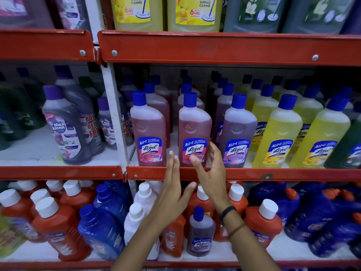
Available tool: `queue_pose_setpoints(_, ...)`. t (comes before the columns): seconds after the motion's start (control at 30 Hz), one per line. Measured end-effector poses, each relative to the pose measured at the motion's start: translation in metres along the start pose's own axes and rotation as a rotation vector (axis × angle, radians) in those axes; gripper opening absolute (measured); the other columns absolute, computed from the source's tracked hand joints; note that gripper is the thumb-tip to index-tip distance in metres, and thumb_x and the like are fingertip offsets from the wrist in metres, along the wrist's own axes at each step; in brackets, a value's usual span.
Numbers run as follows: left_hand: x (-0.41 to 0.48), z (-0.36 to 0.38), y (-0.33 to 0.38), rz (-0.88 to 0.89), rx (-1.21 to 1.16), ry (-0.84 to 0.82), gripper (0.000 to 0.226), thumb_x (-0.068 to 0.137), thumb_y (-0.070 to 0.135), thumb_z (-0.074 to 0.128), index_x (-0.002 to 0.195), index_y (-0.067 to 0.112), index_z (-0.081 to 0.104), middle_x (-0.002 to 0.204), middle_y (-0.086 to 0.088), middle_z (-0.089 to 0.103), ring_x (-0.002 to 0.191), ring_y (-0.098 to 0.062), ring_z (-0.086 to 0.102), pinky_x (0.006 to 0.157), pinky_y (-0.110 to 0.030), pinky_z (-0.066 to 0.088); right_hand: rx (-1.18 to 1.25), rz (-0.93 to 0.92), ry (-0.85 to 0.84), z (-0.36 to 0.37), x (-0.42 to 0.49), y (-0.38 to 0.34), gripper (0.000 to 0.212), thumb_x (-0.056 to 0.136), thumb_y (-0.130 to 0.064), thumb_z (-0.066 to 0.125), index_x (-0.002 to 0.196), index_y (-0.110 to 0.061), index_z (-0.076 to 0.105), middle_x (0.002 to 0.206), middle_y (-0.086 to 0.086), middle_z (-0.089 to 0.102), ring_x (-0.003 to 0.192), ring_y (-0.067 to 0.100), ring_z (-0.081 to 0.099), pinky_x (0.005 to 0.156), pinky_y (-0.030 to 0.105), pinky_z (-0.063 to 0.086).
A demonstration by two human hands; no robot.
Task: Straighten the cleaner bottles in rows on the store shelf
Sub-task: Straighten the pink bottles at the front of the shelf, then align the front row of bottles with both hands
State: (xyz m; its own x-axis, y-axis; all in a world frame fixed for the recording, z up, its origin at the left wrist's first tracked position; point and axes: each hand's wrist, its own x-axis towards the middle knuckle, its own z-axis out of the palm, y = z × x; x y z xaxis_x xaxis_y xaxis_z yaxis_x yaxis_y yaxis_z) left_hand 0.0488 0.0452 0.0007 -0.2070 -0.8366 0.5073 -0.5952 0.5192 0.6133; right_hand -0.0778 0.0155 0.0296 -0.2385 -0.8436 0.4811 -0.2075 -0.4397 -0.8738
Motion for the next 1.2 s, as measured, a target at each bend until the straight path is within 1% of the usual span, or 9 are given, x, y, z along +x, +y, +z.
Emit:
queue_pose_setpoints(0.13, 0.026, -0.004, 0.009, -0.068, -0.219, -0.031, 0.076, 0.097, 0.04, 0.043, 0.142, 0.029, -0.017, 0.156, 0.012, -0.018, 0.141, 0.007, -0.013, 0.115, -0.014, 0.0, 0.154, 0.029, -0.039, -0.014, 0.004, -0.006, 0.054, 0.083, -0.047, 0.051, 0.128, -0.018, 0.052, 0.116, -0.004, 0.063, 0.098, -0.016, 0.058, 0.076, 0.005, 0.046)
queue_pose_setpoints(0.27, 0.035, -0.01, 0.015, -0.154, -0.286, -0.105, 0.074, 0.099, 0.036, 0.042, 0.148, 0.027, -0.014, 0.161, 0.007, -0.009, 0.146, -0.003, -0.001, 0.118, -0.03, 0.009, 0.156, 0.036, -0.047, -0.017, 0.007, -0.001, 0.037, 0.081, -0.064, 0.044, 0.11, -0.046, 0.059, 0.104, -0.02, 0.069, 0.101, -0.003, 0.064, 0.076, 0.011, 0.05)
queue_pose_setpoints(0.4, 0.035, -0.013, 0.018, -0.188, -0.312, -0.12, 0.068, 0.101, 0.037, 0.037, 0.147, 0.032, -0.013, 0.161, 0.009, -0.01, 0.145, -0.003, -0.003, 0.119, -0.034, 0.008, 0.161, 0.047, -0.084, -0.019, 0.011, 0.002, 0.029, 0.082, -0.066, 0.045, 0.1, -0.053, 0.063, 0.097, -0.027, 0.071, 0.103, 0.004, 0.066, 0.081, 0.02, 0.053)
queue_pose_setpoints(0.6, 0.036, -0.013, 0.018, -0.231, -0.341, -0.085, 0.067, 0.1, 0.04, 0.037, 0.148, 0.035, -0.01, 0.161, 0.011, -0.005, 0.145, -0.004, 0.001, 0.12, -0.037, 0.011, 0.209, 0.041, -0.122, -0.02, 0.009, -0.003, 0.025, 0.083, -0.051, 0.043, 0.102, -0.045, 0.058, 0.1, -0.018, 0.067, 0.097, -0.004, 0.065, 0.072, 0.011, 0.051)
queue_pose_setpoints(0.73, 0.034, -0.007, 0.02, -0.253, -0.348, -0.01, 0.068, 0.099, 0.042, 0.04, 0.15, 0.031, -0.002, 0.162, 0.007, 0.003, 0.146, -0.005, 0.005, 0.12, -0.041, 0.014, 0.2, 0.014, -0.113, -0.024, 0.005, -0.003, 0.032, 0.089, -0.057, 0.042, 0.112, -0.041, 0.058, 0.112, -0.016, 0.065, 0.11, 0.0, 0.061, 0.08, 0.01, 0.048)
queue_pose_setpoints(0.93, 0.026, 0.02, 0.051, 0.012, -0.304, 0.398, 0.044, 0.095, 0.035, 0.043, 0.137, 0.018, 0.042, 0.144, -0.001, 0.04, 0.136, -0.011, 0.035, 0.112, -0.035, 0.033, 0.182, -0.216, 0.285, -0.064, 0.002, 0.003, 0.047, 0.093, -0.034, 0.038, 0.125, -0.005, 0.056, 0.128, 0.01, 0.06, 0.122, 0.015, 0.054, 0.098, 0.022, 0.042)
queue_pose_setpoints(1.07, 0.042, 0.041, 0.077, 0.018, -0.408, 0.159, 0.049, 0.095, 0.045, 0.037, 0.139, 0.025, 0.038, 0.148, 0.008, 0.036, 0.137, 0.003, 0.028, 0.112, -0.019, 0.026, 0.207, -0.119, 0.226, -0.088, 0.015, 0.014, 0.065, 0.09, -0.053, 0.037, 0.137, -0.008, 0.041, 0.144, 0.007, 0.043, 0.125, -0.009, 0.042, 0.097, 0.006, 0.035)
queue_pose_setpoints(1.13, 0.051, 0.053, 0.081, -0.075, -0.476, 0.069, 0.053, 0.094, 0.052, 0.032, 0.143, 0.032, 0.029, 0.152, 0.017, 0.025, 0.135, 0.017, 0.016, 0.113, -0.013, 0.017, 0.202, -0.036, 0.158, -0.094, 0.019, 0.023, 0.071, 0.083, -0.073, 0.036, 0.137, -0.028, 0.039, 0.148, 0.002, 0.041, 0.131, -0.001, 0.04, 0.103, 0.015, 0.036)
queue_pose_setpoints(1.2, 0.058, 0.062, 0.08, -0.162, -0.575, 0.026, 0.064, 0.089, 0.068, 0.028, 0.145, 0.038, 0.024, 0.154, 0.018, 0.022, 0.139, 0.01, 0.017, 0.119, -0.028, 0.017, 0.211, -0.004, 0.107, -0.099, 0.023, 0.032, 0.067, 0.081, -0.076, 0.035, 0.134, -0.036, 0.042, 0.146, 0.002, 0.046, 0.133, 0.011, 0.043, 0.109, 0.034, 0.038)
